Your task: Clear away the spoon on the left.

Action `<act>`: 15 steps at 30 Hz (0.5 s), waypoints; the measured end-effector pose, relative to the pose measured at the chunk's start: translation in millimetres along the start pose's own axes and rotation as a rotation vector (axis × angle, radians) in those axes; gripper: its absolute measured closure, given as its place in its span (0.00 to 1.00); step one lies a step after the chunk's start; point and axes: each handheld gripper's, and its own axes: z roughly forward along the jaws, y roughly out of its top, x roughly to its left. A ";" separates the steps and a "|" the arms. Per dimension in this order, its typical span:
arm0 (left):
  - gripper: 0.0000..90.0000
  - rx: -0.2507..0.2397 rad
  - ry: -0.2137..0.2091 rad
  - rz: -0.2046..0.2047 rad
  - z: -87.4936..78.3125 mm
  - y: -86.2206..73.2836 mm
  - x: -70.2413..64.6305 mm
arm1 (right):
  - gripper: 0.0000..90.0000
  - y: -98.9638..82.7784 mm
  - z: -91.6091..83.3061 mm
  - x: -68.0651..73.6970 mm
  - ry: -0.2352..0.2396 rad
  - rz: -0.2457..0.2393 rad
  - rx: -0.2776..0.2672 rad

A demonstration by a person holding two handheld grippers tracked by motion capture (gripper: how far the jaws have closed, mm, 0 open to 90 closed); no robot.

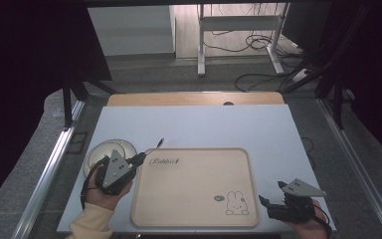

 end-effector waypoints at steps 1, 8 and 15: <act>0.99 0.000 0.000 0.000 0.0 0.0 0.0 | 0.22 0.0 0.0 0.0 0.000 0.000 0.000; 0.99 0.036 -0.025 0.003 11.9 -9.7 -3.1 | 0.22 -0.2 1.6 -0.8 0.003 -0.005 0.004; 0.99 0.052 -0.026 0.009 17.8 -13.3 -6.2 | 0.22 -0.4 1.4 -2.2 -0.005 0.001 0.003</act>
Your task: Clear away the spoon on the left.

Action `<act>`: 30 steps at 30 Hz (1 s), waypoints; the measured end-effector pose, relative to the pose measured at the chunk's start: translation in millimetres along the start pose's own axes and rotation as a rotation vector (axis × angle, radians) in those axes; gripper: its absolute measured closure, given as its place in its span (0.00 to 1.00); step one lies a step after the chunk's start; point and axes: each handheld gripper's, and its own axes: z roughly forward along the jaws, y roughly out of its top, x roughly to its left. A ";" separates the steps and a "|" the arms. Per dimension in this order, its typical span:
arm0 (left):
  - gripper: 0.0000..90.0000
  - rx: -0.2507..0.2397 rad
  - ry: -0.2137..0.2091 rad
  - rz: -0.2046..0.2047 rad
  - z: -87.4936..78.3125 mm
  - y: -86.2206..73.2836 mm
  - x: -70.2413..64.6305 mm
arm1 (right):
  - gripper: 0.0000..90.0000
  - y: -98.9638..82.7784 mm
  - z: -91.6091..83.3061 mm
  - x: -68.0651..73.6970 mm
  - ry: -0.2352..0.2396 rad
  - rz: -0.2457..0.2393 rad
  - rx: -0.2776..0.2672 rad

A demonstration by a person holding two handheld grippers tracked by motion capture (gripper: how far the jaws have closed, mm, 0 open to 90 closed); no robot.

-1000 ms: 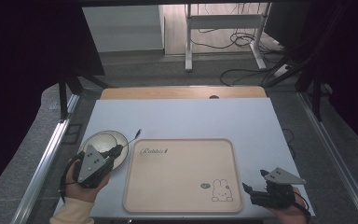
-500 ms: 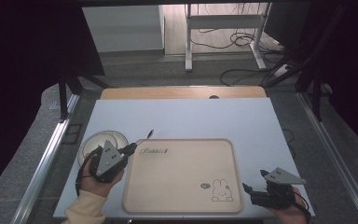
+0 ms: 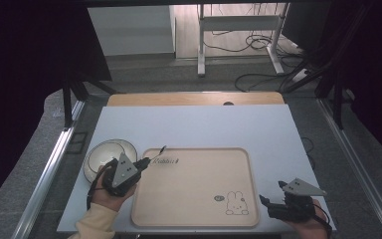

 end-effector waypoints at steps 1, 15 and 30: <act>0.99 0.003 0.001 0.005 0.6 -0.1 -0.3 | 0.22 -0.1 -0.5 0.0 0.000 0.001 0.001; 0.99 0.061 -0.011 0.033 13.5 -5.8 -9.2 | 0.22 -0.6 -0.8 -0.1 -0.002 -0.001 0.006; 0.99 0.107 -0.011 0.083 22.6 -6.6 -19.3 | 0.22 -1.1 -0.7 0.2 0.000 -0.002 0.008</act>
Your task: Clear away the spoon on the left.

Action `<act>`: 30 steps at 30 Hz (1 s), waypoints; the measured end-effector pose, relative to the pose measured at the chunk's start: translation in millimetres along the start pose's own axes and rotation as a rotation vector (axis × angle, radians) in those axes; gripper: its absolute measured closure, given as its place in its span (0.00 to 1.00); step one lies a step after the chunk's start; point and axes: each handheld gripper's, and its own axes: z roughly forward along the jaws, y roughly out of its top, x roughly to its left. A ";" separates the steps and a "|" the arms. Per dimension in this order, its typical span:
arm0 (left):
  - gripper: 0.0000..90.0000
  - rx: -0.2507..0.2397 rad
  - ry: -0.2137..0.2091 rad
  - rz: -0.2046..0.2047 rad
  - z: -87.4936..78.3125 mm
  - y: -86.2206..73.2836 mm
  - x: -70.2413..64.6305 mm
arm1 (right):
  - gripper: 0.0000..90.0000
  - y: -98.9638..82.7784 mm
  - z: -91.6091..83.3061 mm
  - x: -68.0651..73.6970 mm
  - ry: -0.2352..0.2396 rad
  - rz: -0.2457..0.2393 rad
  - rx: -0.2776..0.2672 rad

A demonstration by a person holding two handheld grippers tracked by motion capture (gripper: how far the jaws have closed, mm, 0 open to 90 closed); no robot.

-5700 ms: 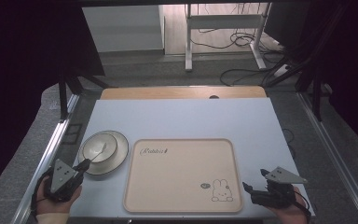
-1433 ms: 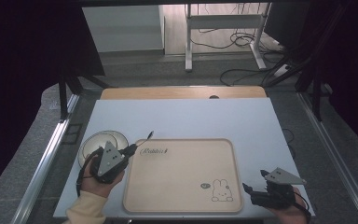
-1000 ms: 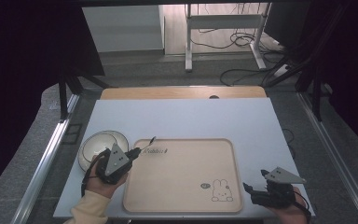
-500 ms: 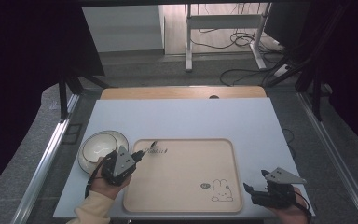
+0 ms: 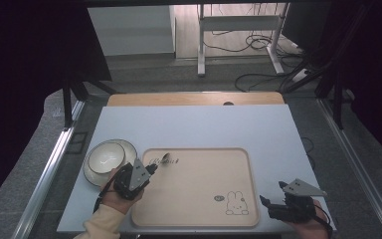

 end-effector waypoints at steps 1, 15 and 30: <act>0.99 0.004 0.001 0.005 0.4 0.1 -0.9 | 0.22 0.0 0.1 0.0 0.000 0.000 0.000; 0.97 0.052 0.018 0.061 2.9 -1.3 -10.8 | 0.21 -0.6 1.2 0.7 0.003 -0.007 0.007; 0.90 0.166 -0.066 0.137 16.6 -8.4 -27.1 | 0.21 -1.1 2.3 1.7 0.002 -0.012 0.014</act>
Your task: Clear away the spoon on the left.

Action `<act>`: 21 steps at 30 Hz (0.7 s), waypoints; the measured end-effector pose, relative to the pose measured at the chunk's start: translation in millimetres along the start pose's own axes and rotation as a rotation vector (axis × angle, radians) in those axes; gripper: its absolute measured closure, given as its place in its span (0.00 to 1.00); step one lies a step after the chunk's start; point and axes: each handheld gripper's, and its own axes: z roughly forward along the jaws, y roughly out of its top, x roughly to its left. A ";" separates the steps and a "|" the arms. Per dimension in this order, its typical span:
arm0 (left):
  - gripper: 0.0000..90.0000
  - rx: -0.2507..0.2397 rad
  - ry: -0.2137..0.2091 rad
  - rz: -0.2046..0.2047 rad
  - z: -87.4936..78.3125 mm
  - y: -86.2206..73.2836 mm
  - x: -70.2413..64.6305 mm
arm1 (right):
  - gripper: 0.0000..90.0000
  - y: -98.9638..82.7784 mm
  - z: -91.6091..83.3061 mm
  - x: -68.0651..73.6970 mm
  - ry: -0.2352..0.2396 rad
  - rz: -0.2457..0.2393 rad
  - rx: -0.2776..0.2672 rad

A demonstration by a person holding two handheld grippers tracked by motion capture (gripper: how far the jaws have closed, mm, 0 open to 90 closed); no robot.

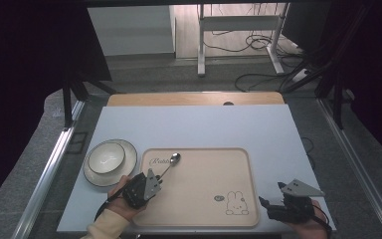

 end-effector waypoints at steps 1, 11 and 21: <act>0.89 0.008 -0.012 0.002 1.2 0.2 -0.5 | 0.21 0.0 0.0 0.0 0.001 -0.002 0.002; 0.81 0.052 -0.088 0.009 10.6 -0.5 -5.4 | 0.21 -0.1 0.4 0.4 0.002 -0.003 0.002; 0.39 -0.009 -0.200 -0.101 4.9 -1.7 6.7 | 0.21 -0.2 0.0 -0.5 -0.001 -0.004 0.004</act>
